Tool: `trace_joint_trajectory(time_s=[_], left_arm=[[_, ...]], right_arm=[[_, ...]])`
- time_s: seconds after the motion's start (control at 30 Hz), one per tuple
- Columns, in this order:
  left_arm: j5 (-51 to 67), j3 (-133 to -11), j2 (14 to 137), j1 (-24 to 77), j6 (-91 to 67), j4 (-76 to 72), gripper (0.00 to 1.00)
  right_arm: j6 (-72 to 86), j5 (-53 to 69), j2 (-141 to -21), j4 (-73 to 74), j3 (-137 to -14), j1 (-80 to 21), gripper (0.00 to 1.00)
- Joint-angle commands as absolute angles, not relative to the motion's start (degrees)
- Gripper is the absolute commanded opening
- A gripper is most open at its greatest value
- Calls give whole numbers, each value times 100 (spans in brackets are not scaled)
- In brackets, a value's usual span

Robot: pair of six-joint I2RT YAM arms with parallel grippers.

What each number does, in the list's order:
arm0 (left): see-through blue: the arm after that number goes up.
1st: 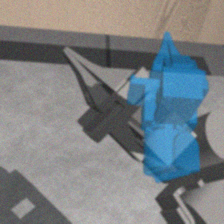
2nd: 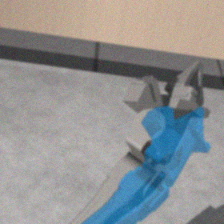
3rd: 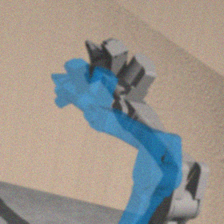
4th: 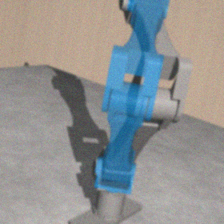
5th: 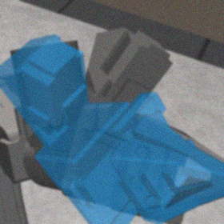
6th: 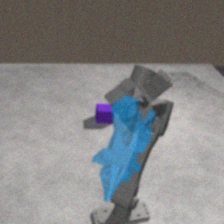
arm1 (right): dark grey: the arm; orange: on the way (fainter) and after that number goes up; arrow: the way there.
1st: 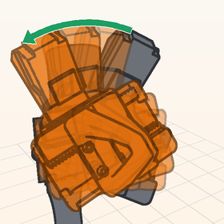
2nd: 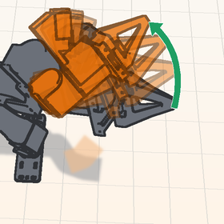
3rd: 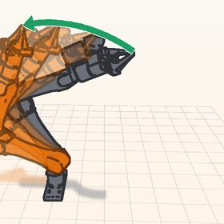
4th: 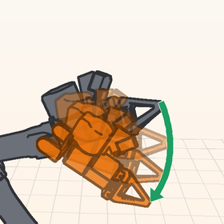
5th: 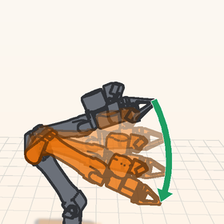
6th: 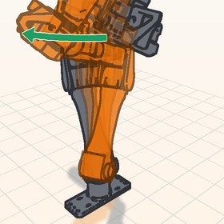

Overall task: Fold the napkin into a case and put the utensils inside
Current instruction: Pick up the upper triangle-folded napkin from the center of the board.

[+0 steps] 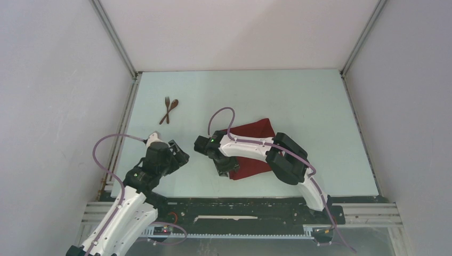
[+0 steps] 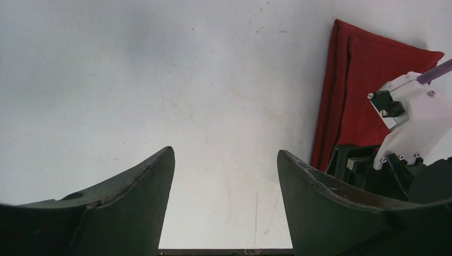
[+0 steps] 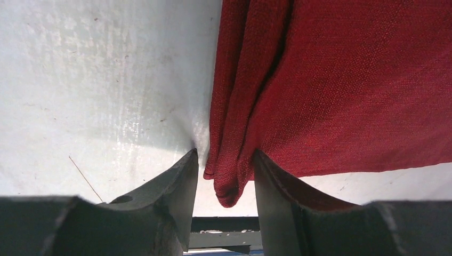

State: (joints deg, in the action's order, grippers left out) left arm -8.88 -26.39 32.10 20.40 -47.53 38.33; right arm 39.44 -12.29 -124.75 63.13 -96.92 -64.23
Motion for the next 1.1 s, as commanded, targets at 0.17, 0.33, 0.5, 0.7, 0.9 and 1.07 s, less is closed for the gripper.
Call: trace_joint_trajectory(time_s=[0.17, 0.33, 0.5, 0.7, 0.9, 1.07], left_arm=[[-1227, -2967, 3160, 2083, -4815, 3938, 77], [-1274, -2938, 3171, 2082, -4856, 3940, 77], [-1257, -2923, 3242, 2076, -4874, 3891, 78], [-761, -2779, 3441, 2051, -4910, 3416, 78], [480, -2514, 3924, 1788, -5096, 2428, 81], [2042, -2274, 5120, 1447, -5627, 1025, 82]], right_arm=[[3991, -1181, -12748, 6030, -9654, -6334, 43], [3928, -1327, -12591, 5696, -9363, -6304, 21], [3649, -1650, -12109, 5184, -9036, -6289, 0], [3014, -735, -10976, 3986, -8275, -6064, 0], [2987, 621, -10302, 3181, -7519, -5574, 0], [2970, 1140, -10152, 2921, -7194, -5380, 0]])
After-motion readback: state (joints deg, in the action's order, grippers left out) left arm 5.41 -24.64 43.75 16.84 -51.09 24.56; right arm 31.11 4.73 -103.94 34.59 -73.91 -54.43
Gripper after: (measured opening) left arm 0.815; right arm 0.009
